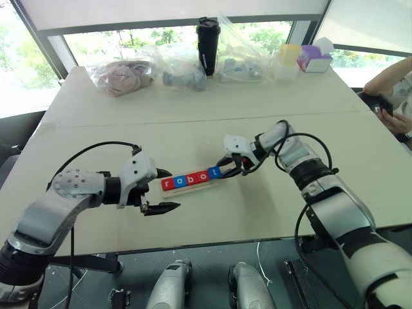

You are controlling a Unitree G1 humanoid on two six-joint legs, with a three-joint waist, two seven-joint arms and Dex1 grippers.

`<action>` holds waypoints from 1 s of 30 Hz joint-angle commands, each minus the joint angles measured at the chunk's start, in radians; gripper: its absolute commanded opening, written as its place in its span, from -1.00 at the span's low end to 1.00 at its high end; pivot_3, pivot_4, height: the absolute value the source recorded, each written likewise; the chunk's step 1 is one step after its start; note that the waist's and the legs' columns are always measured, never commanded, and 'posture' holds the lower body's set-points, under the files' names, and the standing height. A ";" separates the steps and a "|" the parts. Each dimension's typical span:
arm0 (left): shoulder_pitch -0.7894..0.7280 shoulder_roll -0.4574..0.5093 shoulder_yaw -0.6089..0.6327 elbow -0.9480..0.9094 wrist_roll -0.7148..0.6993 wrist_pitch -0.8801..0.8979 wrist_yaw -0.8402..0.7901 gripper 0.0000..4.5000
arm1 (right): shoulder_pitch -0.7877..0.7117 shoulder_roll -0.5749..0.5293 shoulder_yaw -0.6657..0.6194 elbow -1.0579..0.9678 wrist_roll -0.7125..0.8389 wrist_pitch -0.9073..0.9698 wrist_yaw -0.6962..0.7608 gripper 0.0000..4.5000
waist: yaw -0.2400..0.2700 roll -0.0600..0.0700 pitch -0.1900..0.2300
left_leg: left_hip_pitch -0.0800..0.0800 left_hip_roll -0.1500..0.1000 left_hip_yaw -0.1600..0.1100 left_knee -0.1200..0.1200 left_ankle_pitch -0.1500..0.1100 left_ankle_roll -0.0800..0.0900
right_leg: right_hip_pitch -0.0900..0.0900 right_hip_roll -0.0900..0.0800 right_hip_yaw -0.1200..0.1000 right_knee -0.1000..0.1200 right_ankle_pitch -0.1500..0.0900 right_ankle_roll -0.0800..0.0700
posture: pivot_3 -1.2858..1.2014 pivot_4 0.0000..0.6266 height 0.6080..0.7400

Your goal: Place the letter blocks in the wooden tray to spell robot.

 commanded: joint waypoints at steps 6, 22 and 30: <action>0.005 -0.021 0.019 -0.063 -0.019 0.025 0.034 1.00 | -0.049 0.024 -0.029 0.041 0.000 -0.017 0.052 -0.51 | -0.002 0.000 0.000 | 0.000 0.000 0.000 0.000 0.000 0.000 | 0.000 0.000 0.000 0.000 0.000 0.000 | 0.03 -0.52 1.00; -0.016 -0.021 0.005 -0.036 -0.007 0.018 0.036 1.00 | -0.043 0.043 -0.065 0.026 0.006 0.007 0.055 -0.51 | -0.002 0.000 0.000 | 0.000 0.000 0.000 0.000 0.000 0.000 | 0.000 0.001 0.000 0.000 0.000 0.000 | 0.03 -0.52 1.00; -0.018 -0.024 0.003 -0.038 -0.007 0.021 0.038 1.00 | -0.036 0.041 -0.060 0.028 0.001 0.004 0.057 -0.51 | -0.002 0.000 0.000 | 0.000 0.000 0.000 0.000 0.000 -0.001 | 0.000 0.001 0.000 0.000 0.000 0.000 | 0.03 -0.52 1.00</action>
